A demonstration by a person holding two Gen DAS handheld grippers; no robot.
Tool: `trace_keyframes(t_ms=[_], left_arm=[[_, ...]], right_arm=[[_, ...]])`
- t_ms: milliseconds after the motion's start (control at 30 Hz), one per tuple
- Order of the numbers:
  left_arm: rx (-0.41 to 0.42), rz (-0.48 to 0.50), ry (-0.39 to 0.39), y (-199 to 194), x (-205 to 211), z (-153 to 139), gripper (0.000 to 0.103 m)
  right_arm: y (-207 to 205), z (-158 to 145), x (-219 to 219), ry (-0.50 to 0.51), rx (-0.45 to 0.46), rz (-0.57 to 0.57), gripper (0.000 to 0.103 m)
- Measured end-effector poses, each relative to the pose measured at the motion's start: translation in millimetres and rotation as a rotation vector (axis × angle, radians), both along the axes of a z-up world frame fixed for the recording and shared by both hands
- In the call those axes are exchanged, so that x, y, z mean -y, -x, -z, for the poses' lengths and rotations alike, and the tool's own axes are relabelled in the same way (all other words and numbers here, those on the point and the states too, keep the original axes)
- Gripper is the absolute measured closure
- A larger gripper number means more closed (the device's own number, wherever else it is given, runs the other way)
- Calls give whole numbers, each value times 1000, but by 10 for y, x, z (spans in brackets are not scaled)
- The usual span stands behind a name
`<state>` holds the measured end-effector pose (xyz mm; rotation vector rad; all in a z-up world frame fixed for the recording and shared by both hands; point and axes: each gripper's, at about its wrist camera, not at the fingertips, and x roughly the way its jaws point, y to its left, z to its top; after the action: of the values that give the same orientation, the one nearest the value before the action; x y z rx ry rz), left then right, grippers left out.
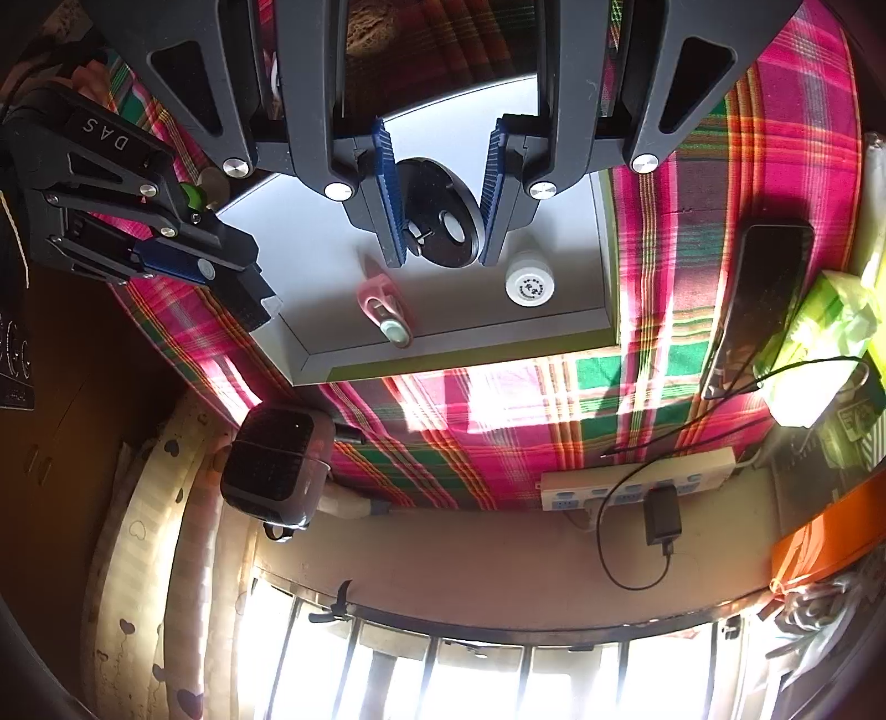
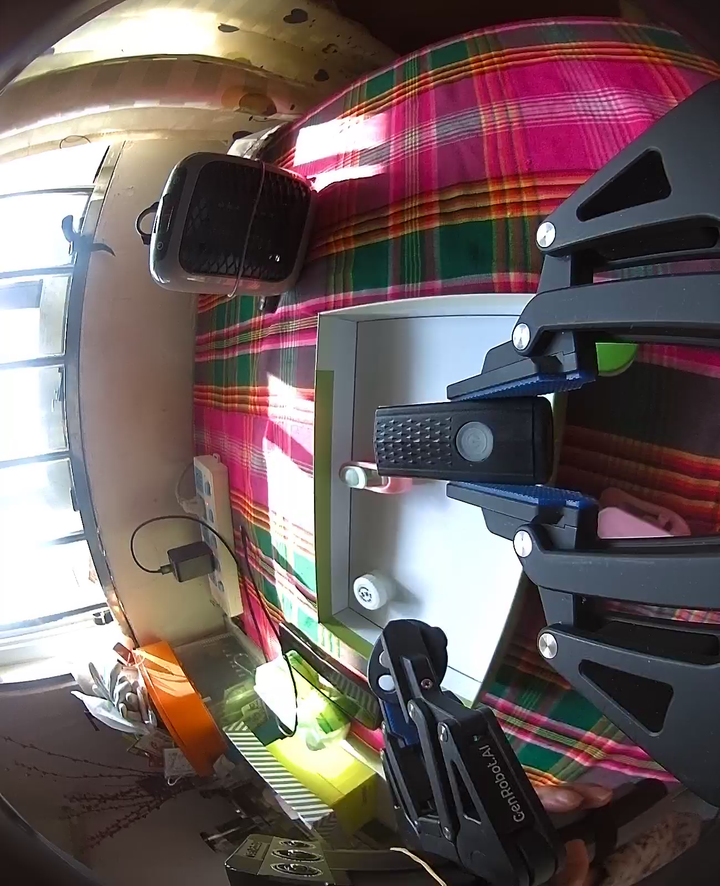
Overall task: Organize objects
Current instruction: 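Carry the black puck and black remote with both grippers over the tray, then lower the puck and remote into the tray and open both grippers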
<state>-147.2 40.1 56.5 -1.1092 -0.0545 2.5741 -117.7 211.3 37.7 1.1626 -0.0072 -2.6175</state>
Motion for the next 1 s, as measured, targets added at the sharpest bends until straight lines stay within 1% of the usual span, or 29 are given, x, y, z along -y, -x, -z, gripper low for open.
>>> trace_keyframes(t_ms=[200,267,433,567,633,733,1000], left_arm=[[24,-16,2,244,-55,60,79],[33,-23,-5,320,-67,79,79],[55,-24,8,513,-151,152,79],[77,-22,14,620,-214,227,79],[87,-28,23,679,-237,268,79],[99,-34,13,741,-258,308,79],[125,-37,17,837,-288,392,79]], right_arm=[[244,10,29,-5,12,16,75],[328,46,40,-9,27,22,75],[498,156,48,-4,64,39,75],[587,223,27,14,88,50,75],[632,252,26,7,95,59,75],[676,284,14,10,106,65,75],[744,322,27,5,108,64,75]])
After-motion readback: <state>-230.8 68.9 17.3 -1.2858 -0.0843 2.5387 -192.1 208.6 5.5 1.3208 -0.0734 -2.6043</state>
